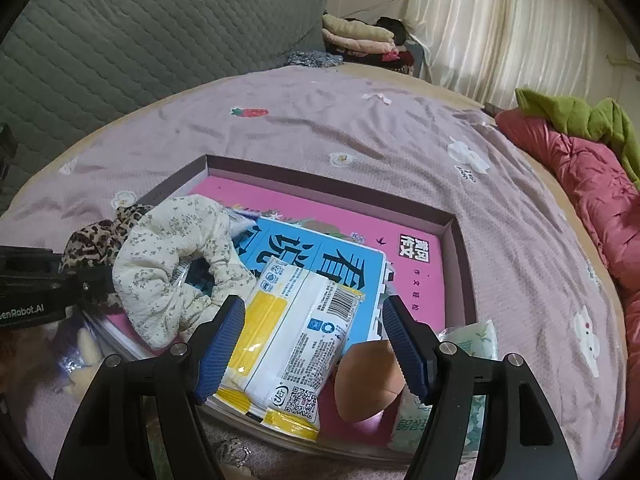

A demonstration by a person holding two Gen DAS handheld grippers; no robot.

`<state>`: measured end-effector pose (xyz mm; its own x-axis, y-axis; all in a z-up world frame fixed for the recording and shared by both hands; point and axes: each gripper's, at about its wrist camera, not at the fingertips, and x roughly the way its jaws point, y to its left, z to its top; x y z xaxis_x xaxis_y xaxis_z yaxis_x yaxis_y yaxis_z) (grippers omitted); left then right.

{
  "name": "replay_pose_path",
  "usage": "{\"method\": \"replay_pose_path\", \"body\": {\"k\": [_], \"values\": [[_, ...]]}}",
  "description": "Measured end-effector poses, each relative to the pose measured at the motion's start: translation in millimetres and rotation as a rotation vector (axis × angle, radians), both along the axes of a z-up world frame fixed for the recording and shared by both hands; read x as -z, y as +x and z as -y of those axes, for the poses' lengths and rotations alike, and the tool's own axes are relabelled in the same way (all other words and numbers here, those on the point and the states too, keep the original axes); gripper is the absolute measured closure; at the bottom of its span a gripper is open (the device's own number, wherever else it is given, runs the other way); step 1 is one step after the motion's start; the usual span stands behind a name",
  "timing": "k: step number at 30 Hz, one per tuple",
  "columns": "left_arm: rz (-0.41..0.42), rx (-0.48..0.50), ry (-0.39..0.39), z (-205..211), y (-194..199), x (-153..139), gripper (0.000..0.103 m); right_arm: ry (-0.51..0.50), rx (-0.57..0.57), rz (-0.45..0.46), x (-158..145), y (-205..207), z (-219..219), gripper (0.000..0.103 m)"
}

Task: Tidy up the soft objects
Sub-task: 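Lower the leopard scrunchie into the tray and open the left gripper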

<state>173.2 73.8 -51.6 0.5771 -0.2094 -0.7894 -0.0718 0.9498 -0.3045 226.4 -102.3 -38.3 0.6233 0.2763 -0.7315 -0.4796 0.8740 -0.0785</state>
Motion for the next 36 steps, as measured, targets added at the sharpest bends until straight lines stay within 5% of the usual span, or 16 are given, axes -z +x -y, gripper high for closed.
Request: {"method": "replay_pose_path", "body": {"k": [6,12,19,36], "values": [[0.001,0.003,0.015,3.2,0.4,-0.3,0.073,0.001,0.002,0.001,-0.9,-0.7,0.3,0.030],[0.027,-0.022,-0.034,-5.5,-0.9,-4.3,0.058,0.002,0.001,0.002,-1.3,-0.8,0.2,0.030],[0.039,-0.044,-0.065,-13.0,-1.7,-7.0,0.058,-0.002,0.001,0.006,-2.3,-0.4,0.4,0.030],[0.090,-0.101,0.018,-21.9,-9.0,-25.6,0.057,-0.007,0.003,0.019,-4.5,-0.6,1.9,0.030]]}}
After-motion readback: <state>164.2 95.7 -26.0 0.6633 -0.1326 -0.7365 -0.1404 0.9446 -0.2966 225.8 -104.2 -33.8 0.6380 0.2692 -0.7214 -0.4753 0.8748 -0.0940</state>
